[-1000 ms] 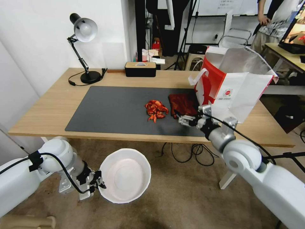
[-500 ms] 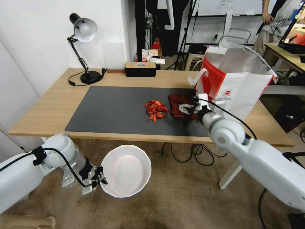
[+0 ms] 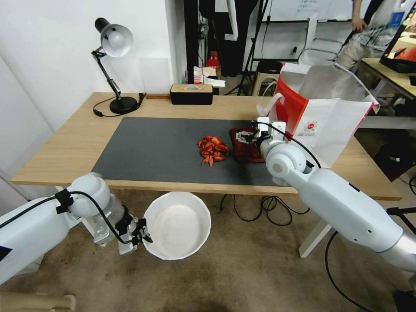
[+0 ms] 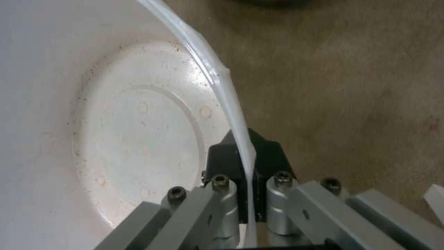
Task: Sweep shrimp from table into container with towel, then put container into takeout bag.
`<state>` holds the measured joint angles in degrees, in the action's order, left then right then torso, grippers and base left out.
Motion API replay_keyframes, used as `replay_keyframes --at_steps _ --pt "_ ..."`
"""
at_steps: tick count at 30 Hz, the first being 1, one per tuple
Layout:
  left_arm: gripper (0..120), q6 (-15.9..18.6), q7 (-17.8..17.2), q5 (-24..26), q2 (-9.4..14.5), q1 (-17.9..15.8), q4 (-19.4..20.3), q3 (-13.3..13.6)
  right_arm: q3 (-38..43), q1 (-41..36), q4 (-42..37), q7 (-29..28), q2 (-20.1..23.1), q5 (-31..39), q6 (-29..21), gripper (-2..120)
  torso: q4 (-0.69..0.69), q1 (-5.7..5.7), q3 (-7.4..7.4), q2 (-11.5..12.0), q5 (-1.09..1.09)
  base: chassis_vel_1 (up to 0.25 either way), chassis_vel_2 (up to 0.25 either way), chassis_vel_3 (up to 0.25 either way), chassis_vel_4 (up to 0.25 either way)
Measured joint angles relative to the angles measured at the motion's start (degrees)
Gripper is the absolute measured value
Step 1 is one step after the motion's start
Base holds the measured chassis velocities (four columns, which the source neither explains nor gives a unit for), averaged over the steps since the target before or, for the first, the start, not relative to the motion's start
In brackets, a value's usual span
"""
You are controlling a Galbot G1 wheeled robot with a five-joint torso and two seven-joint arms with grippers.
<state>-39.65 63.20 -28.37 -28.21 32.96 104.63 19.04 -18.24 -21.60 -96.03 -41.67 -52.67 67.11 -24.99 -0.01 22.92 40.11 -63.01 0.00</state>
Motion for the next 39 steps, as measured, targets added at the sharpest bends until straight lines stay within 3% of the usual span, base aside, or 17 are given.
replay_keyframes --at_steps 39 --pt "0 -0.55 -0.99 0.41 0.77 -1.23 -0.27 0.48 1.84 -4.96 1.1 -3.22 -2.49 2.08 -0.9 100 0.01 -0.01 -0.01 0.0 0.01 0.0 0.0 0.0 0.0"
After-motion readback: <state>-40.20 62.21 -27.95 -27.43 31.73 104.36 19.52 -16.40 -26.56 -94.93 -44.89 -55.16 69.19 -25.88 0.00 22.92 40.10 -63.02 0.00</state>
